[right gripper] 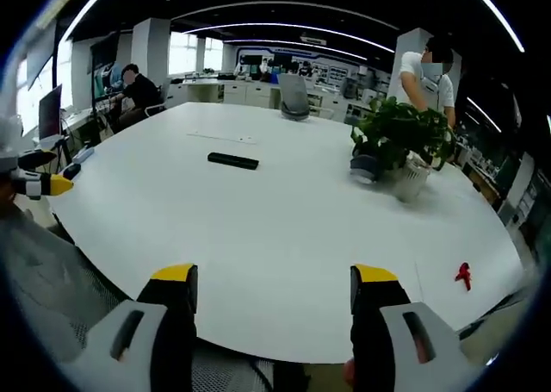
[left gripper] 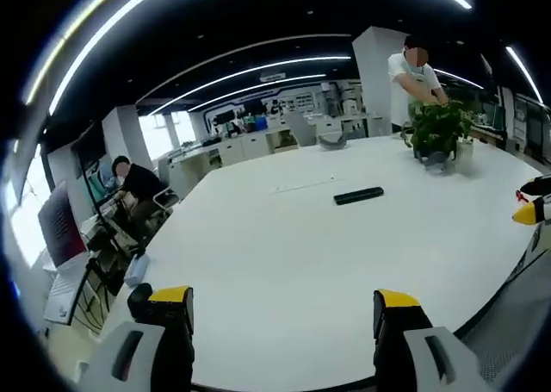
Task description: Press the specified remote control buttons in sequence, fully releasing each button before pressing the next.
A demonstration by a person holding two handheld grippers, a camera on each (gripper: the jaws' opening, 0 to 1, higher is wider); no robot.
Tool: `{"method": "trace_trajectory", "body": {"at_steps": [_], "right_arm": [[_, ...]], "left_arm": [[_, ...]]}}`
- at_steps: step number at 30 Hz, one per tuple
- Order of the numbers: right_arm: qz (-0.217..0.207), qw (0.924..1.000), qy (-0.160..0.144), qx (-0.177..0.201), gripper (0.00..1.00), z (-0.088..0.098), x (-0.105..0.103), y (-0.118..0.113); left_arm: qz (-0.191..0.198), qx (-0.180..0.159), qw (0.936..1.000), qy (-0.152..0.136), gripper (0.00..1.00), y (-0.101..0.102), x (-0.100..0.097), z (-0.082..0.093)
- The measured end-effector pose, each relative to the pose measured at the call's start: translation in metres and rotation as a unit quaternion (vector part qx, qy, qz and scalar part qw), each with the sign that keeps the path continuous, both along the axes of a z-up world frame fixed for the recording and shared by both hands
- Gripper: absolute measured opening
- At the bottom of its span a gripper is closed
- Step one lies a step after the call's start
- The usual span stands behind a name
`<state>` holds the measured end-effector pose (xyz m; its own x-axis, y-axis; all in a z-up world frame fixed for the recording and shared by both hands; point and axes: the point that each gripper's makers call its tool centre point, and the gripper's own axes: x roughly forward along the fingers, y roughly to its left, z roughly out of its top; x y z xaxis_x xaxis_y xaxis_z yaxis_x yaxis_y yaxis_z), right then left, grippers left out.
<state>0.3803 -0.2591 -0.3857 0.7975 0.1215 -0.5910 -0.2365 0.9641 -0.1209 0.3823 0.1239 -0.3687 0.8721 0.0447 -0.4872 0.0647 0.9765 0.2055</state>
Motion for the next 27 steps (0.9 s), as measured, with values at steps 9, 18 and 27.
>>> {"method": "trace_trajectory", "body": {"at_steps": [9,18,27], "right_arm": [[0.009,0.9995,0.020,0.024,0.74,-0.006,-0.005,0.006],[0.010,0.9992,0.010,0.037,0.74,-0.002,-0.004,0.008],[0.008,0.9991,0.010,0.040,0.73,-0.002,-0.004,0.007]], "left_arm": [[-0.005,0.005,1.0000,0.006,0.88,0.000,-0.001,-0.003],[-0.008,0.012,0.9997,0.022,0.88,-0.001,-0.002,-0.009],[-0.005,0.013,0.9997,0.020,0.88,0.000,-0.002,-0.009]]}}
